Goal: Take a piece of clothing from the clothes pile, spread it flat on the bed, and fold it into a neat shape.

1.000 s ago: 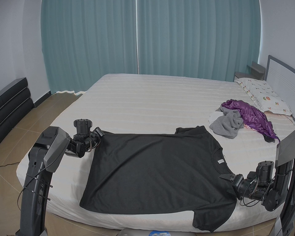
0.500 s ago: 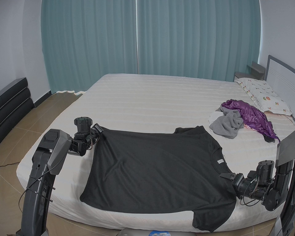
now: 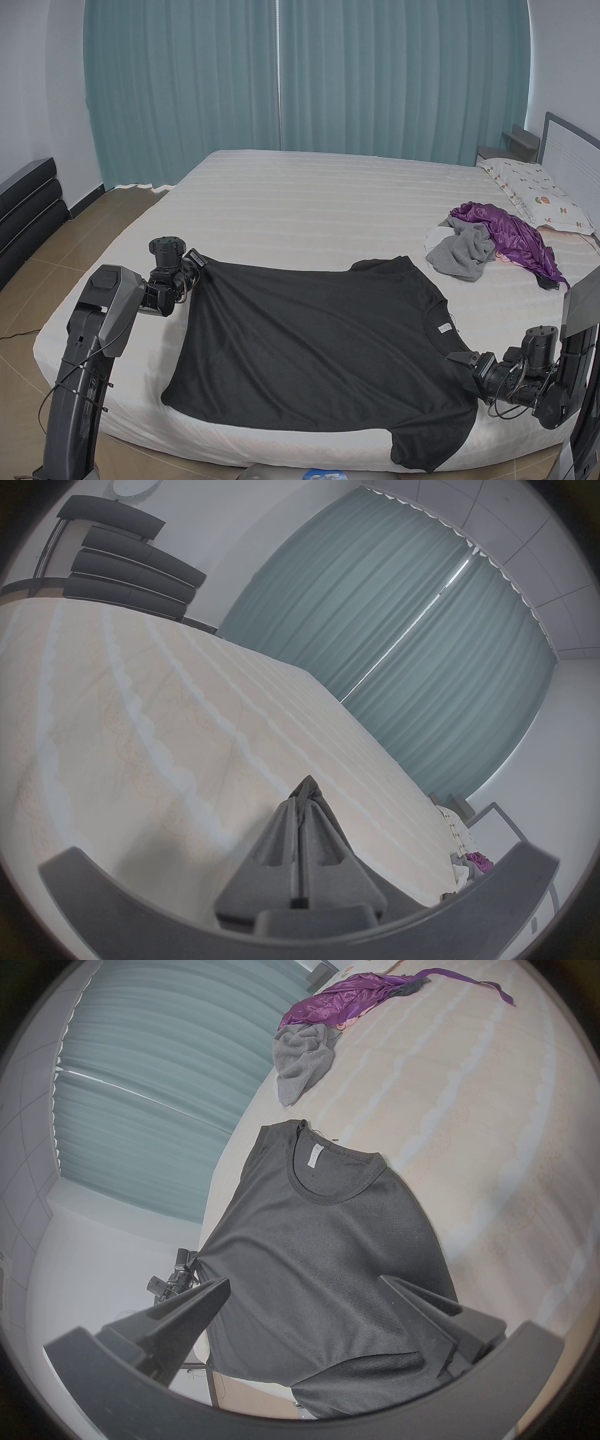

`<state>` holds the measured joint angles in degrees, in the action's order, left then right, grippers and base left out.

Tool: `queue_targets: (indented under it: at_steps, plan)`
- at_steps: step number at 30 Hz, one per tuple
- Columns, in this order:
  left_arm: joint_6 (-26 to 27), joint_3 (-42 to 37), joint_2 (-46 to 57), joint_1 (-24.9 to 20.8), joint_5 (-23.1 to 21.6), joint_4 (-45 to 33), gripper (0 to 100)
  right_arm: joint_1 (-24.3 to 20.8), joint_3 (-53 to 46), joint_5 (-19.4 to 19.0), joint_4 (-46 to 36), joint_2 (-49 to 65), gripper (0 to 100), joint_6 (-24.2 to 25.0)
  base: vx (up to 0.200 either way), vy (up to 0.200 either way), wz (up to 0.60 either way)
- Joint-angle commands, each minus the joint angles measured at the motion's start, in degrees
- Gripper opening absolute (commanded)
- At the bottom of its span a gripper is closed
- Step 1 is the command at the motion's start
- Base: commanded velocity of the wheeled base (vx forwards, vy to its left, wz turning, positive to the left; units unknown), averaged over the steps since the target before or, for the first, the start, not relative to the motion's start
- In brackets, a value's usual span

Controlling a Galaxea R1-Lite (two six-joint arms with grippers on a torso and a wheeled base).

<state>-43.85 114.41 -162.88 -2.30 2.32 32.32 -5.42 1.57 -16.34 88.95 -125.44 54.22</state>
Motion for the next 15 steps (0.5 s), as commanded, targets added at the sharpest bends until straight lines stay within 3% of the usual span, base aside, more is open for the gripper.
queue_targets:
  at_steps: [1,9,13,15]
  plan:
    - [0.0,0.0,0.0,-0.1,-0.1,-0.3,100,0.0,0.0,0.0,0.9,0.0,100,0.0,0.000,0.000,0.00]
    - [-0.3,-1.0,0.5,-0.1,0.1,-0.1,100,0.1,0.0,0.1,0.9,-0.1,100,0.0,0.000,0.000,0.00]
    - [-3.3,-6.4,4.9,0.4,0.6,0.0,100,0.2,0.0,0.0,0.9,-0.2,100,0.0,0.000,0.000,0.00]
    - [-6.0,-15.2,11.4,1.4,-0.4,0.3,100,0.3,-0.1,0.0,0.9,-0.4,100,0.0,0.000,0.000,0.00]
